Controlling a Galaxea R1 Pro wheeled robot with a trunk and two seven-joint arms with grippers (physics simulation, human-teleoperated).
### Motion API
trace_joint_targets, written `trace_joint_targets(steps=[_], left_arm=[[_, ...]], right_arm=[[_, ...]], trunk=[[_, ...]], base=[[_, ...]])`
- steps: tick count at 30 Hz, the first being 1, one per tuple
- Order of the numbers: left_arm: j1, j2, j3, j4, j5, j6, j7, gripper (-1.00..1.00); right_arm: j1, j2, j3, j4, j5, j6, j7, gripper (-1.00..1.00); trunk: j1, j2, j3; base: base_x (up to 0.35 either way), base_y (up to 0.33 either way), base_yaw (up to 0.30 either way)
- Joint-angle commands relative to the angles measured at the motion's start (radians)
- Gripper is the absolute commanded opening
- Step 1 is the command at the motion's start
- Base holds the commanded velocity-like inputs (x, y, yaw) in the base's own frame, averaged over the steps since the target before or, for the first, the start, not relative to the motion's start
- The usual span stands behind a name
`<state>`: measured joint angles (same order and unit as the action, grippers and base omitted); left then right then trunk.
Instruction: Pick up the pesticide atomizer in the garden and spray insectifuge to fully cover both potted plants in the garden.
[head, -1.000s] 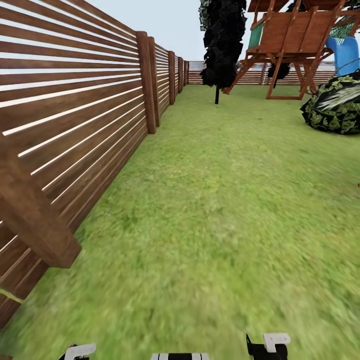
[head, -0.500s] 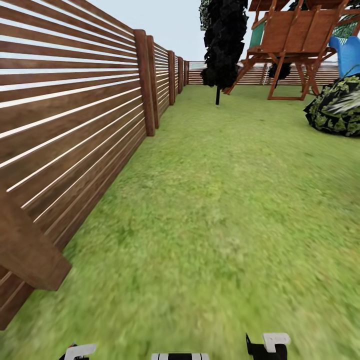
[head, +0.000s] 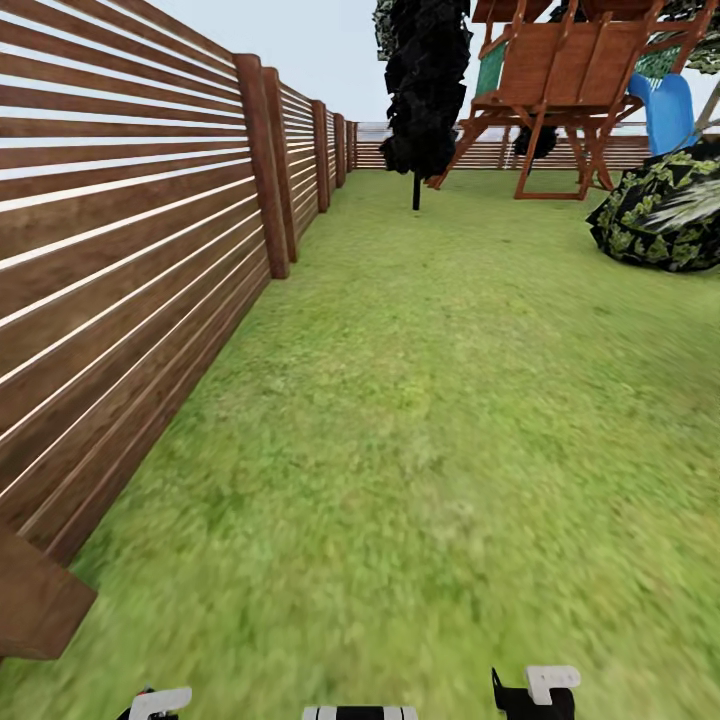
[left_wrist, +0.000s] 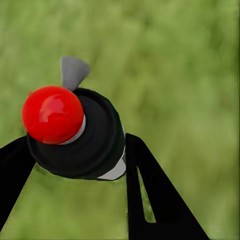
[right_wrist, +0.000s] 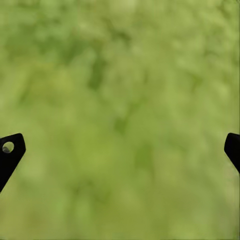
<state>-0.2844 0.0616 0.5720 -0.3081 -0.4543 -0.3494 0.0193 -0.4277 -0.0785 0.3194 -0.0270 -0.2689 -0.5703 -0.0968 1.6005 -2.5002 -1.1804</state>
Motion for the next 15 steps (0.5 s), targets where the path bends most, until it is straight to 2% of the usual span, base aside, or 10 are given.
trace_joint_targets(steps=[1,15], left_arm=[[-0.001,0.000,0.006,0.001,-0.011,-0.005,0.002,-1.00],[0.001,0.000,0.006,0.001,-0.011,-0.005,0.002,-1.00]], right_arm=[[0.000,-0.001,0.009,0.000,-0.005,-0.002,-0.004,1.00],[0.001,-0.003,0.009,0.001,-0.004,0.000,-0.005,1.00]], trunk=[[0.000,0.000,-0.001],[0.000,0.000,-0.001]], base=[[0.340,0.000,-0.009],[0.340,0.000,-0.001]])
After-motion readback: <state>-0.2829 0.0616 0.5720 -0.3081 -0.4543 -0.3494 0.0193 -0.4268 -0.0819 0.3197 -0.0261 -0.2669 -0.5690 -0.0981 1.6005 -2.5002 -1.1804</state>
